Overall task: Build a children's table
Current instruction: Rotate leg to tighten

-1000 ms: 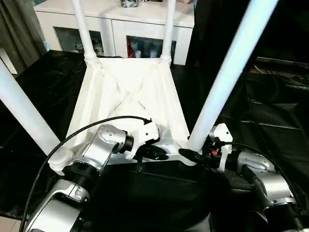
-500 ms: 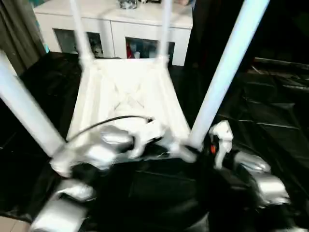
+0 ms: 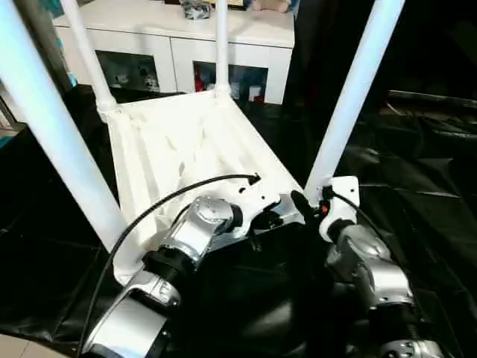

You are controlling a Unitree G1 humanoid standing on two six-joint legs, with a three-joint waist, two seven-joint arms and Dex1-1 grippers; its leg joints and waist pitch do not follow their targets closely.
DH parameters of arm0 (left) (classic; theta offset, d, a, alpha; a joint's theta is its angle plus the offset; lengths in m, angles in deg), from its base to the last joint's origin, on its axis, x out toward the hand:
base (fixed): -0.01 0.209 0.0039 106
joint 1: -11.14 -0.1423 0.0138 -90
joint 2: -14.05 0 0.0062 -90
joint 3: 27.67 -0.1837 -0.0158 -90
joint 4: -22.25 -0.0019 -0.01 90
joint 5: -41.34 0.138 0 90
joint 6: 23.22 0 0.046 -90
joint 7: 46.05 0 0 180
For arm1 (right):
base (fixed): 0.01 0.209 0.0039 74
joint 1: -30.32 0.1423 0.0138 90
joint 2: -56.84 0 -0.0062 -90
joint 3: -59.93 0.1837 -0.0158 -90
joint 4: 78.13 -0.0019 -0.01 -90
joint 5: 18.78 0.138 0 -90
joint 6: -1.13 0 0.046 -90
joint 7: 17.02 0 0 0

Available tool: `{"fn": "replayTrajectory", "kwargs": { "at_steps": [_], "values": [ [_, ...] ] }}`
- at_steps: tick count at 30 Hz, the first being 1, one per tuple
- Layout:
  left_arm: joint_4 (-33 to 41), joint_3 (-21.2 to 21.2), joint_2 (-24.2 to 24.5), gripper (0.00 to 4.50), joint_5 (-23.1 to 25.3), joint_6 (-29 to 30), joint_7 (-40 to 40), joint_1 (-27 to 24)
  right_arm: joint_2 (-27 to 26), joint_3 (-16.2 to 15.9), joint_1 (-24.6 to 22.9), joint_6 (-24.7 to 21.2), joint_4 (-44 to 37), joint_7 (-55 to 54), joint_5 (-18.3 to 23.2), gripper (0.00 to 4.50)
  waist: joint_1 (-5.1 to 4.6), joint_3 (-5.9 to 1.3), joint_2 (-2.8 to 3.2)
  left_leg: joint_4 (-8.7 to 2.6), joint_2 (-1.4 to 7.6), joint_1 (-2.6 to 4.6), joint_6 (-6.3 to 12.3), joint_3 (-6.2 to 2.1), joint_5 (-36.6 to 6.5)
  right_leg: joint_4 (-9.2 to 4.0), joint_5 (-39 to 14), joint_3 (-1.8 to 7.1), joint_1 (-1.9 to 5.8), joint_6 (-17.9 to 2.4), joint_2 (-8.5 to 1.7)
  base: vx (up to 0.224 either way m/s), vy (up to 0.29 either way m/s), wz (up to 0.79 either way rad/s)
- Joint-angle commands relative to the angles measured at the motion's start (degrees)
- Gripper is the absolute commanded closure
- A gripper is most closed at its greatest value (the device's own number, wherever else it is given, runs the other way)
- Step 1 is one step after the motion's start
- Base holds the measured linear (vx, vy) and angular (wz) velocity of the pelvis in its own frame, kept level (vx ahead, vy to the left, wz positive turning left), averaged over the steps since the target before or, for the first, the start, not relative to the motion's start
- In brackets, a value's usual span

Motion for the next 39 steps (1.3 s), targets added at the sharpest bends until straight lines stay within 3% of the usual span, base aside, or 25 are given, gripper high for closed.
{"fn": "replayTrajectory", "kwargs": {
  "at_steps": [1,3,6,10,14,18,20,21,24,31,39],
  "values": [
    [-0.30,-1.88,-0.02,4.50,-1.75,-3.36,3.51,-1.96,-0.09,-7.21,-0.87,-1.44,-1.06,9.40,0.99,1.08,0.27,-2.00,-1.31,-3.87,2.08,-0.11,2.69,-1.12,-14.87,-4.45,-17.66,1.71,1.34,-8.72,-2.87,0.000,0.000,0.00],
    [0.07,-1.94,0.50,4.50,-1.97,-3.74,4.71,-2.18,0.70,-7.54,-0.99,-1.47,-1.41,11.40,1.27,0.92,0.25,-2.00,-1.33,-3.85,2.10,-0.30,3.21,-1.07,-14.36,-4.30,-16.95,1.69,1.51,-9.14,-2.92,0.000,0.000,0.00],
    [2.76,-2.17,3.82,4.50,-4.08,-5.72,12.74,-3.71,6.69,-8.69,-2.46,-0.97,-4.48,20.56,2.17,0.69,0.40,-2.01,-1.38,-3.81,2.16,-0.37,3.47,-1.08,-13.63,-4.36,-17.81,1.65,1.70,-9.01,-2.99,0.000,0.000,0.00],
    [4.17,-2.17,5.57,4.50,-4.96,-5.59,16.04,-4.32,11.46,-8.80,-4.82,-1.44,-8.90,27.00,4.07,0.69,0.91,-2.07,-1.29,-3.56,2.53,0.12,4.57,-0.84,-12.06,-3.80,-12.41,1.76,1.43,-11.13,-2.80,0.000,0.000,0.00],
    [4.51,-2.19,7.15,4.50,-5.17,-6.98,17.94,-4.75,18.79,-6.28,-9.18,-2.04,-14.55,34.74,7.03,0.69,1.91,-2.17,-1.25,-3.26,2.64,0.39,5.54,-0.61,-10.94,-3.36,-8.39,1.85,1.43,-12.72,-2.73,0.000,0.000,0.00],
    [5.72,-2.01,7.50,4.50,-5.44,-7.00,18.85,-5.44,23.35,-3.85,-12.06,-1.94,-17.44,38.07,9.04,0.69,2.60,-2.07,-1.44,-3.22,2.66,0.12,5.81,-0.63,-11.38,-3.47,-9.94,1.85,1.74,-12.26,-3.01,0.000,0.000,0.00],
    [5.96,-2.01,7.62,4.50,-5.50,-7.05,19.20,-5.59,24.24,-3.08,-12.60,-1.86,-17.86,38.25,9.13,0.69,2.57,-2.03,-1.53,-3.30,2.55,-0.06,5.45,-0.72,-11.77,-3.64,-12.30,1.76,1.70,-11.47,-3.09,0.000,0.000,0.00],
    [6.09,-2.02,7.70,4.50,-5.53,-7.11,19.35,-5.68,24.81,-2.39,-12.93,-1.88,-17.97,38.13,9.20,0.69,2.63,-1.99,-1.15,-3.37,2.59,-0.01,5.17,-0.79,-11.96,-3.72,-12.98,1.76,1.65,-11.33,-3.13,0.000,0.000,0.00],
    [6.23,-2.10,7.85,4.50,-5.55,-7.23,19.69,-5.84,25.29,-1.99,-13.34,-1.92,-18.10,37.80,9.33,0.69,2.42,-2.10,-1.36,-3.36,2.55,0.03,4.47,-0.82,-12.14,-3.73,-13.16,1.72,1.68,-11.20,-2.98,0.000,0.000,0.00],
    [6.59,-2.24,8.21,4.50,-5.51,-7.39,20.39,-6.11,23.09,-4.45,-13.12,-1.50,-18.70,36.09,8.38,0.69,2.18,-2.20,-1.33,-3.18,2.52,-0.04,5.41,-0.81,-10.37,-3.40,-10.45,1.61,1.71,-11.94,-2.93,0.000,0.000,0.00],
    [7.04,-2.29,8.38,4.50,-5.42,-7.12,20.72,-6.42,19.74,-5.60,-9.22,1.70,-14.26,30.75,4.68,0.69,1.77,-2.26,-1.17,-3.10,2.41,0.04,4.64,-0.74,-10.45,-3.30,-10.30,1.63,1.68,-12.31,-2.85,0.000,0.000,0.00]
  ]
}}
